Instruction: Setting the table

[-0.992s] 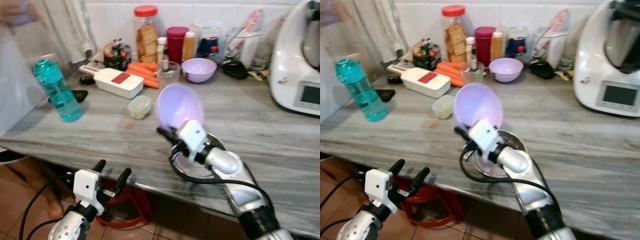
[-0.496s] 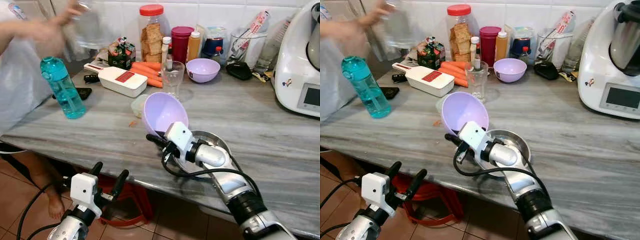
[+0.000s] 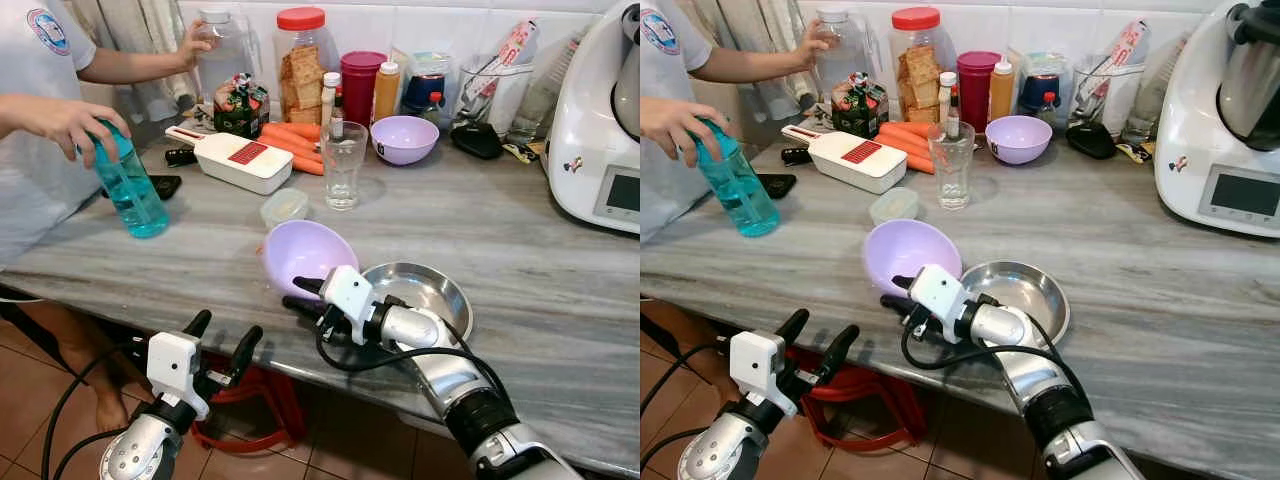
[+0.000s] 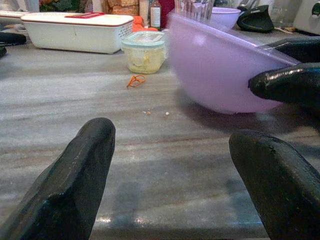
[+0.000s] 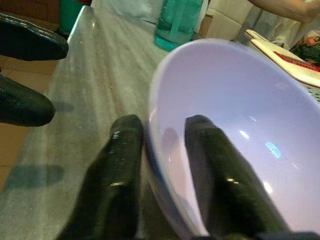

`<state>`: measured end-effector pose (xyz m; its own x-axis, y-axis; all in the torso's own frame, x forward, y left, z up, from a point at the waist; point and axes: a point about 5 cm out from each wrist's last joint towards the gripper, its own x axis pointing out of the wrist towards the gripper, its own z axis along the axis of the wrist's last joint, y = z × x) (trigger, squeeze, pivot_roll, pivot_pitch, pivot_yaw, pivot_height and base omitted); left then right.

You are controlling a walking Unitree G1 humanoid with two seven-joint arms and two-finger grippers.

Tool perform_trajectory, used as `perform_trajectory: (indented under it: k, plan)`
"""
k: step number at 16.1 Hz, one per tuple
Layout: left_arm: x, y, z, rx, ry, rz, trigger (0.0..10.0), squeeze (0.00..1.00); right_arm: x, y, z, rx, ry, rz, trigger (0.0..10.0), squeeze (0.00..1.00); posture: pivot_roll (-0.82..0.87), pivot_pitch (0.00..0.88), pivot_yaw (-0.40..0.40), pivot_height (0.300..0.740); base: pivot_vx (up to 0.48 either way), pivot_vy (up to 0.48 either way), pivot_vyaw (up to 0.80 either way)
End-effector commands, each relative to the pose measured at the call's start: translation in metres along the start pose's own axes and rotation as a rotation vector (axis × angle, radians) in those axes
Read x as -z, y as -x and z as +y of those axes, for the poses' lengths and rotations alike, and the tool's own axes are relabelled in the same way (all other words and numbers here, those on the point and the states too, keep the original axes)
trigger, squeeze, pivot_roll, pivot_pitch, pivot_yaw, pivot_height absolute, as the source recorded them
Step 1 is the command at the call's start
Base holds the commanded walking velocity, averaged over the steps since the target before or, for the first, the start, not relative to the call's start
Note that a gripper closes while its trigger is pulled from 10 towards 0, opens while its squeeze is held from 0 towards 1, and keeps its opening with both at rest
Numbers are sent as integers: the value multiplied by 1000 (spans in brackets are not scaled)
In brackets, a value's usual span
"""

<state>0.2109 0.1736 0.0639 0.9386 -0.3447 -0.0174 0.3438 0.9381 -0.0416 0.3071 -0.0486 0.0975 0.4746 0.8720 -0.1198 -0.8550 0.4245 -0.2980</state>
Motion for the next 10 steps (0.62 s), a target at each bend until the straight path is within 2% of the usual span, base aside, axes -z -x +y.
perform_trajectory:
  k: [1, 3, 5, 6, 9, 10]
  plan:
    - [0, 0, 1, 6, -3, 0, 10000, 0, -6, -5, -1, -11, 31, -19, 10000, 851, 41, 14, 65, 740, 0, 0, 0]
    - [-1, 2, 1, 4, -3, -2, 10000, 0, -6, -6, -2, -4, 36, -18, 10000, 859, 42, 9, 66, 740, 0, 0, 0]
    - [-6, 4, 0, 4, -3, -10, 10000, 0, -7, -6, -5, 32, 36, -30, 10000, 941, 41, 7, 62, 740, 0, 0, 0]
    - [-7, 3, -1, 4, -3, -12, 10000, 0, -8, -6, -6, 44, 34, -36, 10000, 949, 41, 3, 63, 740, 0, 0, 0]
    - [-22, -3, -3, 10, -9, -36, 10000, 0, -20, -7, -13, 96, 49, -83, 10000, 945, 41, 3, 63, 740, 0, 0, 0]
    - [-25, -5, -4, 12, -9, -38, 10000, 0, -24, -7, -14, 111, 50, -101, 10000, 988, 34, 3, 69, 740, 0, 0, 0]
